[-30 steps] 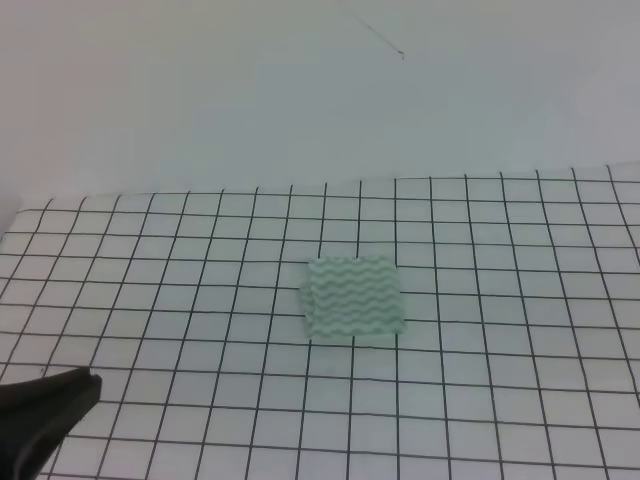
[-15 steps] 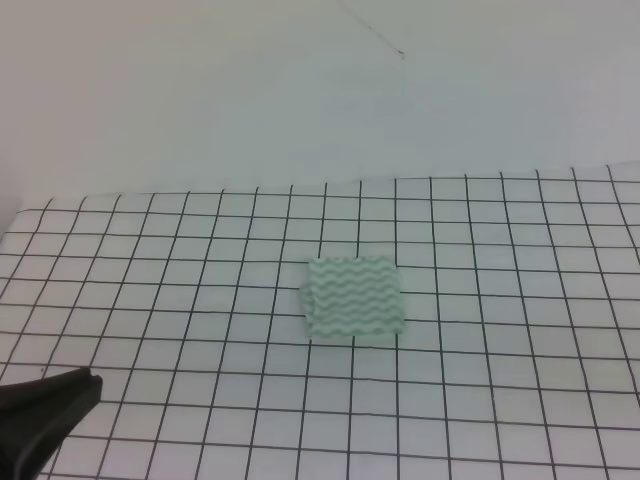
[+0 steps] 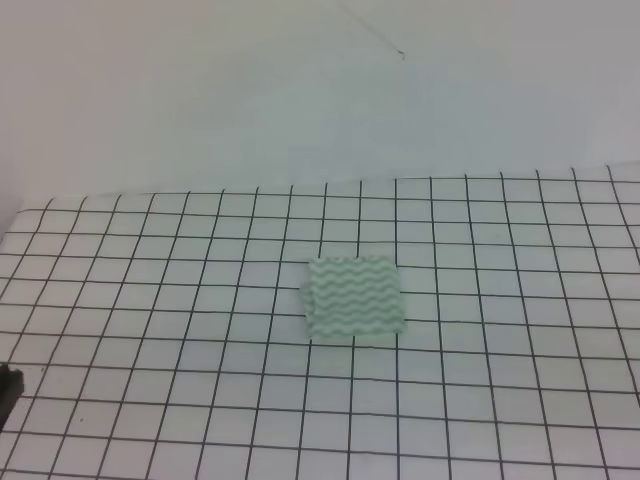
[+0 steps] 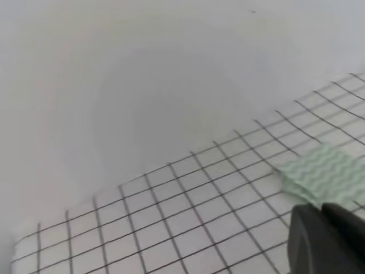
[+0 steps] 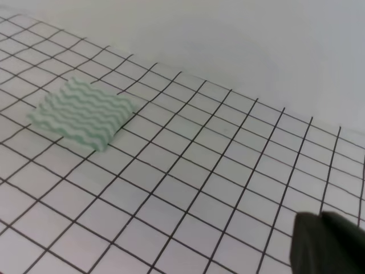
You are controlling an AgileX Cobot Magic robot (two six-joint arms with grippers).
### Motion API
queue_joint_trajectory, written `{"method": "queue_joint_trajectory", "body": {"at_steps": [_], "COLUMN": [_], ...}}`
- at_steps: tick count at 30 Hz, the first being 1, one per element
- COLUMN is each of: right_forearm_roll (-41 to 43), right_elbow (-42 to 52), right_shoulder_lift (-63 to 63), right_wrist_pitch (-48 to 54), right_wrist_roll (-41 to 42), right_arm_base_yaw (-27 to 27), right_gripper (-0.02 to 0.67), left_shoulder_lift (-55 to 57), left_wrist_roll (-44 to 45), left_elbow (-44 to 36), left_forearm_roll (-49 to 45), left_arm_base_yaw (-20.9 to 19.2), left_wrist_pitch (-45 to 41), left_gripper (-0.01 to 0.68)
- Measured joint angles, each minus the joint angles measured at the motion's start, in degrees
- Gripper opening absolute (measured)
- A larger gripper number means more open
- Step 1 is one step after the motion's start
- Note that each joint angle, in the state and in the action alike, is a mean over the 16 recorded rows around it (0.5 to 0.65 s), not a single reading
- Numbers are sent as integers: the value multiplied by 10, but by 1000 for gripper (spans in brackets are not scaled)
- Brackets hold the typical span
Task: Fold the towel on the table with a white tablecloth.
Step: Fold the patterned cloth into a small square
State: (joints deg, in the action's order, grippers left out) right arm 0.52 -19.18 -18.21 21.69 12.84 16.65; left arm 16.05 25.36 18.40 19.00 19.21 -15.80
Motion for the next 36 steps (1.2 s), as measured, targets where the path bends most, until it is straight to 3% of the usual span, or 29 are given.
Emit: {"method": "queue_joint_trajectory", "body": {"at_steps": [6,13,22,36], "right_forearm_roll": [0,0,0,3], "right_elbow": [0,0,0,3], "right_shoulder_lift": [0,0,0,23], "right_wrist_pitch": [3,3,3,2], "right_wrist_roll": [0,0,0,0], "right_arm_base_yaw": [0,0,0,-24], "right_gripper": [0,0,0,-1], "left_shoulder_lift": [-85,-145,-157,-157], "left_wrist_roll": [-81,-163,-200,-202], "left_elbow": [-105,-176,-187,-186], "left_forearm_roll": [-29,-42,-50,-52], "left_arm_base_yaw": [-43,-79,-92,-92], "left_wrist_pitch": [69,41,-19,-22], "left_gripper": [-1,-1,-1,-1]}}
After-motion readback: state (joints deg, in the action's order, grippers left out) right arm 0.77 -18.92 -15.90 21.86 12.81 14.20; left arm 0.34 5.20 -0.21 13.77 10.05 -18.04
